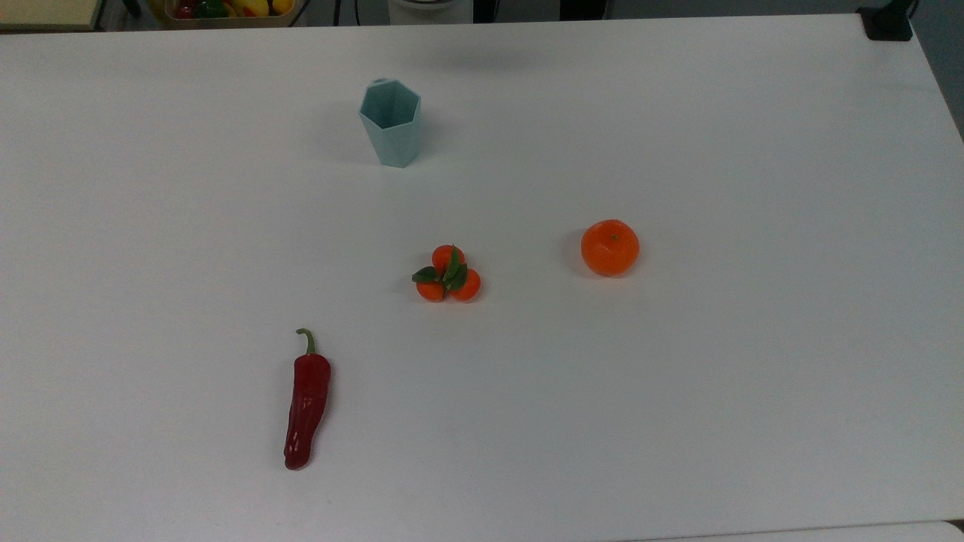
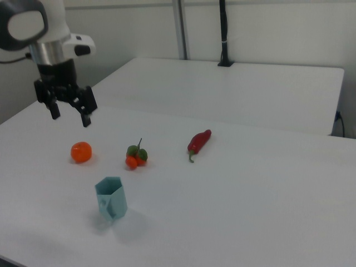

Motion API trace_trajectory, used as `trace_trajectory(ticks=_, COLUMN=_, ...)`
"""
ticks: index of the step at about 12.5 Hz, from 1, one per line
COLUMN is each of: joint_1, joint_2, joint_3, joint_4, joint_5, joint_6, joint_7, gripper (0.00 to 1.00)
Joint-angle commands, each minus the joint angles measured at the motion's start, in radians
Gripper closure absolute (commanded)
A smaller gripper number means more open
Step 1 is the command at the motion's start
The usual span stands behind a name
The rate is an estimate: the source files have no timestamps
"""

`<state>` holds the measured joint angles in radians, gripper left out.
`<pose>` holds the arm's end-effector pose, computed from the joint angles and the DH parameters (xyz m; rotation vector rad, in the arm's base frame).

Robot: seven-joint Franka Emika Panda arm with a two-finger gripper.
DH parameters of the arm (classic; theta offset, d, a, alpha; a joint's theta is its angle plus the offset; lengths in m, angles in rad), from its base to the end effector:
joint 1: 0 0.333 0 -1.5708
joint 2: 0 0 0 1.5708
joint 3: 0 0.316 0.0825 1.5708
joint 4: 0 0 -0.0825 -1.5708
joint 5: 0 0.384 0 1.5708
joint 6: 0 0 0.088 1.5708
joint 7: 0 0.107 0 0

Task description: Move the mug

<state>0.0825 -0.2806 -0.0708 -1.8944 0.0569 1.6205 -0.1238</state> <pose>0.4678 0.0070 0.6189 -3.0585 -0.2076 -0.0156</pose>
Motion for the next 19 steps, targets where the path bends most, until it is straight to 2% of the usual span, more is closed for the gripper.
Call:
trace_trajectory(ticks=1, joint_1=0.005, joint_2=0.046, joint_3=0.022, joint_4=0.176, joint_5=0.049, joint_6=-0.161, joint_7=0.114, gripper=0.00)
trace_trajectory(ticks=4, joint_1=-0.018, joint_2=0.110, joint_3=0.058, joint_4=0.239, joint_5=0.057, joint_6=-0.159, joint_7=0.286, gripper=0.00)
trace_trajectory(ticks=5, joint_1=-0.023, joint_2=0.148, joint_3=0.063, joint_4=0.265, joint_5=0.057, joint_6=-0.151, joint_7=0.296, gripper=0.00)
trace_trajectory(ticks=6, joint_1=-0.024, joint_2=0.184, joint_3=0.063, joint_4=0.300, joint_5=0.055, joint_6=-0.134, joint_7=0.290, gripper=0.00)
trace_trajectory(ticks=9, joint_1=-0.023, joint_2=0.204, joint_3=0.062, joint_4=0.304, joint_5=0.038, joint_6=-0.029, joint_7=0.280, gripper=0.00)
trace_trajectory(ticks=13, joint_1=-0.020, joint_2=0.239, joint_3=0.051, joint_4=0.298, joint_5=0.015, joint_6=0.099, joint_7=0.149, gripper=0.00)
trace_trajectory(ticks=19, joint_1=-0.009, joint_2=0.236, joint_3=0.043, joint_4=0.281, joint_5=0.015, joint_6=0.113, joint_7=0.154, gripper=0.00)
